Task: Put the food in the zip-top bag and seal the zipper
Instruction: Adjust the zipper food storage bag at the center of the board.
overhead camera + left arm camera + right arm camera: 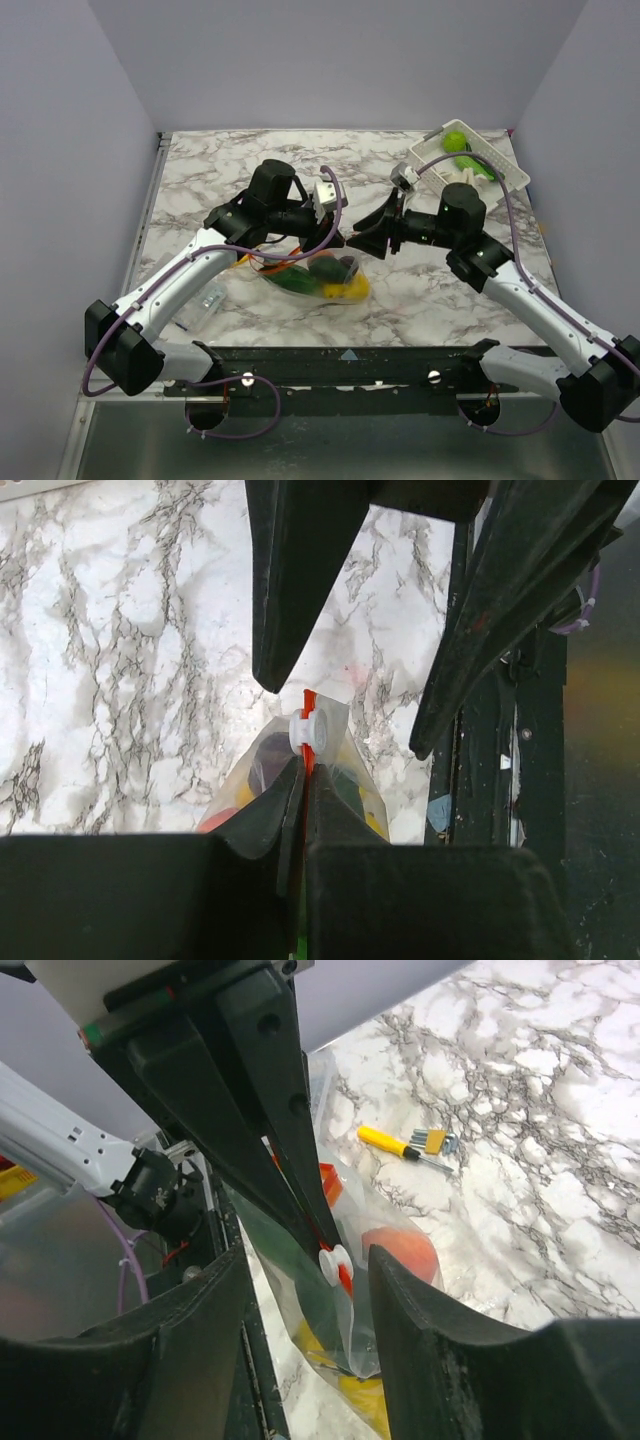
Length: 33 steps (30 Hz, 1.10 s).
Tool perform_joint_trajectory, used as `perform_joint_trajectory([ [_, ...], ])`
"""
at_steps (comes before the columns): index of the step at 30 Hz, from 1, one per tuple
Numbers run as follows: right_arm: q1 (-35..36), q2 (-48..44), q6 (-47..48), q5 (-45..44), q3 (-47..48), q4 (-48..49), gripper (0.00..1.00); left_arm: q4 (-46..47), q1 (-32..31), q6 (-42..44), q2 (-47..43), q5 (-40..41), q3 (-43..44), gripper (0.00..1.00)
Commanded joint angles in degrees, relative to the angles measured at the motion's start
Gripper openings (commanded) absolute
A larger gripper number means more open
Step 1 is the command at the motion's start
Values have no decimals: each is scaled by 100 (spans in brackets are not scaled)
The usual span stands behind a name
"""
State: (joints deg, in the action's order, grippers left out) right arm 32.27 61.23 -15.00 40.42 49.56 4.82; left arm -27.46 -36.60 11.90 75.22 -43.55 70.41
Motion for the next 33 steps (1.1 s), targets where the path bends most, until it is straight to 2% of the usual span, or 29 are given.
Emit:
perform_joint_trajectory([
  [1, 27, 292, 753, -59, 595, -1445, 51, 60, 13, -39, -118, -229, -15, 0],
  [3, 28, 432, 922, 31, 819, -1647, 48, 51, 11, -47, -108, -264, -8, 0],
  [6, 29, 572, 1111, 116, 1075, -1852, 34, 48, 6, -38, -104, -317, -7, 0],
  [9, 33, 663, 1238, 323, 1264, -1997, 27, 38, 7, -31, -104, -337, -8, 0],
  [17, 33, 935, 1420, 727, 1510, -2327, 1, 39, 3, -29, -78, -448, 16, 0],
  [25, 447, 1263, 1439, 247, 1763, -2496, 0, 57, 9, -21, -101, -532, 3, 0],
  [30, 464, 1163, 1298, -94, 1610, -2321, 1, 93, 5, -19, -130, -516, -28, 0],
  [33, 430, 824, 1127, -680, 1362, -2181, 17, 77, 9, -14, -139, -492, -29, 0],
])
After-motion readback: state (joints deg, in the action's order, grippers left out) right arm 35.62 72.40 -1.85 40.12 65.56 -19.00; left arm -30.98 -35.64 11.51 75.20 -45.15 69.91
